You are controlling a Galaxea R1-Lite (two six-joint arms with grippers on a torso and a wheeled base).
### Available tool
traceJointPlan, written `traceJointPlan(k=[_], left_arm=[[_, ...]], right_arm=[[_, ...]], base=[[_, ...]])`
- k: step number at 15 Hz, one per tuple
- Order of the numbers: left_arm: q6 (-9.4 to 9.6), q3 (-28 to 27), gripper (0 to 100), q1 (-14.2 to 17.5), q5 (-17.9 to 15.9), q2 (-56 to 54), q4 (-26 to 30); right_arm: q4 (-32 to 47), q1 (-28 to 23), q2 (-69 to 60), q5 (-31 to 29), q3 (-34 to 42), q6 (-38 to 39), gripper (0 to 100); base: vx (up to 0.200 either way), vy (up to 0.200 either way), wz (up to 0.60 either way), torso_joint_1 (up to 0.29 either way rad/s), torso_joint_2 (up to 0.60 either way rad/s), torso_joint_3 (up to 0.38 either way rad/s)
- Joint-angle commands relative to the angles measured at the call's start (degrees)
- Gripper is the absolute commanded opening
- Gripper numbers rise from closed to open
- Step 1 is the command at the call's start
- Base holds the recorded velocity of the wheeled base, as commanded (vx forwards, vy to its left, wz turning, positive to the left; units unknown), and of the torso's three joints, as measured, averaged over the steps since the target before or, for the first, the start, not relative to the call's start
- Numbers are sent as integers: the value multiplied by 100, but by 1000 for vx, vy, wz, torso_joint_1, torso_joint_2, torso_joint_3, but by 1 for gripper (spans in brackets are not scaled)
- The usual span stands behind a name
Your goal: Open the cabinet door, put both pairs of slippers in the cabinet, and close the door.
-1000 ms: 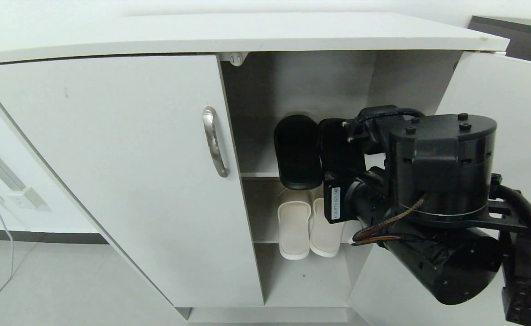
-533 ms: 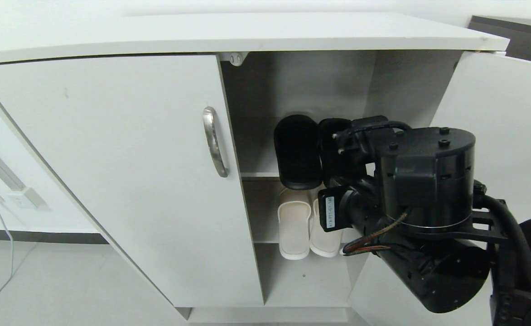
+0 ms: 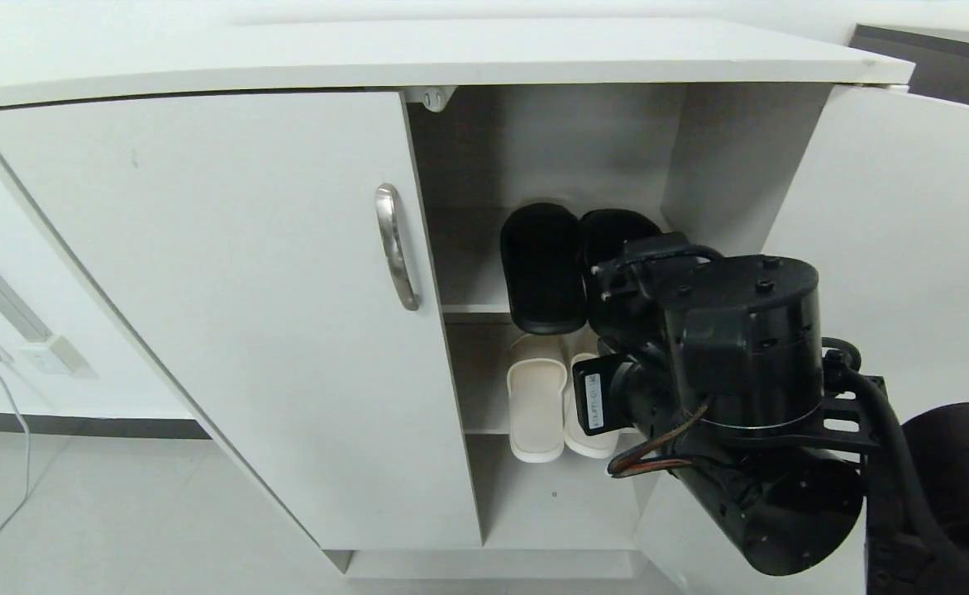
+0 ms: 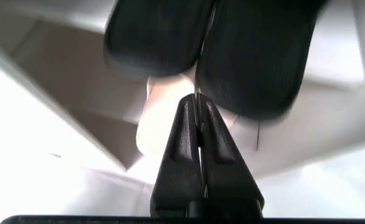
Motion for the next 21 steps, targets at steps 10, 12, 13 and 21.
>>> traceJointPlan(k=[10,12,13,21], left_arm=[[-2,0,0,9,0,-1,0],[-2,0,0,0,0,-1,0],[-2,0,0,0,0,-1,0],[-11,0,0,0,0,-1,0]], right_arm=[[-10,-13,22,17,186,10,0],[-27,-30,22,26,230,-8,0],[-18,-30,22,26,256,-17,0],[-18,-39,31,35,283,-25,0]], base=[[-200,0,0,0,3,2],[-200,0,0,2,2,7],[-200,0,0,7,-7,-2],[0,0,0,0,0,0]])
